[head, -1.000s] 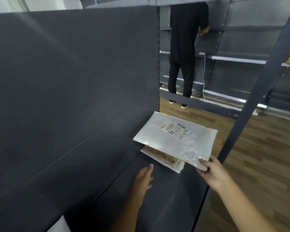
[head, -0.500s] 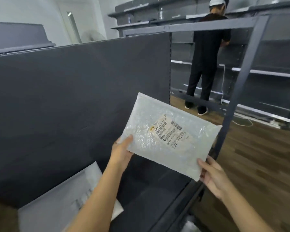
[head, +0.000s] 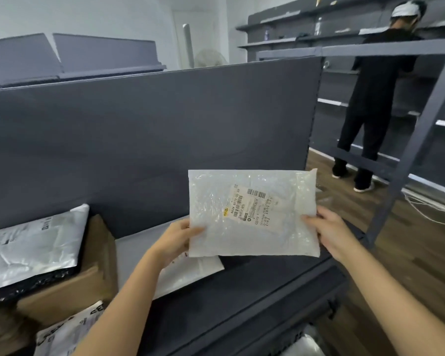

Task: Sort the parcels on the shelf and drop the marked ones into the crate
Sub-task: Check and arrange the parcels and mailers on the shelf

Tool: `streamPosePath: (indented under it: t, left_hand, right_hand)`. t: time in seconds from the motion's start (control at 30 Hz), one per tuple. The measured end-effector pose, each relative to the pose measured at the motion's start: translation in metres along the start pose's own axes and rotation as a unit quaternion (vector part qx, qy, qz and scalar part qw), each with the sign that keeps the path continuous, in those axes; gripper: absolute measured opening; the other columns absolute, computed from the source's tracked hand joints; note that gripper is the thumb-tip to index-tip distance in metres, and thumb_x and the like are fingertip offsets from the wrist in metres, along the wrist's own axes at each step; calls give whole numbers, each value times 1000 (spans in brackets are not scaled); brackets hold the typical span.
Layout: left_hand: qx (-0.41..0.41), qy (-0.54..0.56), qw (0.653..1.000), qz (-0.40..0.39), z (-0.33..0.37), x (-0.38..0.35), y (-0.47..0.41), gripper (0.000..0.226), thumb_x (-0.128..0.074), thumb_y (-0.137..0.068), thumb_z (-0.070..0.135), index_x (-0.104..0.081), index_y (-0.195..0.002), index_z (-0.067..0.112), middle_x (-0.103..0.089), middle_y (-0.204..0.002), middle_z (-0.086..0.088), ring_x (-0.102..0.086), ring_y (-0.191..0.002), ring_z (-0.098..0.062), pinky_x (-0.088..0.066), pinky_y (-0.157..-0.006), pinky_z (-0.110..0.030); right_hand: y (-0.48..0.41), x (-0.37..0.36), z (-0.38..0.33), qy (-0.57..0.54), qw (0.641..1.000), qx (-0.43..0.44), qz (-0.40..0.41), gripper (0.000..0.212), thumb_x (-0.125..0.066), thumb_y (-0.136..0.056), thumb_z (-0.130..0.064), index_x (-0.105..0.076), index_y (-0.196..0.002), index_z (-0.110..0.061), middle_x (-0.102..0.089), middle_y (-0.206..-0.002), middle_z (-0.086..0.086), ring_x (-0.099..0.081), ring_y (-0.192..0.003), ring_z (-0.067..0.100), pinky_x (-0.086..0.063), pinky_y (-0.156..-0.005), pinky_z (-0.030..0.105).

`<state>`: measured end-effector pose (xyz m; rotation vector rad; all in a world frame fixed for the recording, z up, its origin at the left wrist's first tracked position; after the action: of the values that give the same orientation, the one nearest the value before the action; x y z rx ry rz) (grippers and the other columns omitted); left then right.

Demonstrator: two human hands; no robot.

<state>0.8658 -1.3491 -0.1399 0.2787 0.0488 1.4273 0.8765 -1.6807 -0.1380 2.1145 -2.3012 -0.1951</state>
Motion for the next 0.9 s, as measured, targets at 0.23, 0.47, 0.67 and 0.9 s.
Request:
streamPosePath:
  t: [0.23, 0.47, 0.67, 0.9]
  left_hand:
    - [-25, 47, 994, 97, -2, 60, 26, 16, -59, -92, 10, -67, -105, 10, -74, -104, -6, -72, -92, -23, -57, -73, -35]
    - [-140, 37, 980, 138, 16, 121, 42, 12, -74, -68, 7, -72, -80, 9, -68, -115, 1, -61, -116, -24, -51, -86, -23]
    - [-111, -7, 988, 109, 25, 172, 14, 53, -66, -73, -7, -60, -123, 10, -40, -148, -5, -31, -142, -23, -29, -107, -24]
    - [-128, 6, 971, 204, -7, 186, 15, 20, -57, -87, 4, -65, -101, 17, -70, -103, -1, -64, -100, -22, -51, -80, -26]
  right_hand:
    - [-26, -70, -4, 17, 997, -25, -77, 24, -59, -89, -3, -62, -112, -9, -67, -112, 10, -64, -102, 28, -52, -85, 44]
    - [-20, -146, -30, 36, 979, 154, -132, 15, -57, -85, -4, -63, -79, -16, -64, -113, 5, -59, -109, 15, -48, -83, 22]
    - [-30, -179, -20, 61, 968, 203, -135, 31, -55, -84, 9, -57, -70, -19, -71, -100, -16, -44, -126, 3, -36, -94, 21]
    - [-41, -200, -11, 54, 981, 150, -108, 21, -55, -92, -6, -61, -101, -24, -67, -107, -2, -63, -101, 12, -50, -85, 29]
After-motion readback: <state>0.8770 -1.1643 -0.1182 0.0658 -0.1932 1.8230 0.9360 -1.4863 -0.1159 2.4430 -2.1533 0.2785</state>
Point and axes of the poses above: each hand's wrist, its own y-axis away from the middle knuckle, its own x-axis out of the back of the hand, z = x × y, the point moved 5 cm from there along -y, towards the middle knuckle
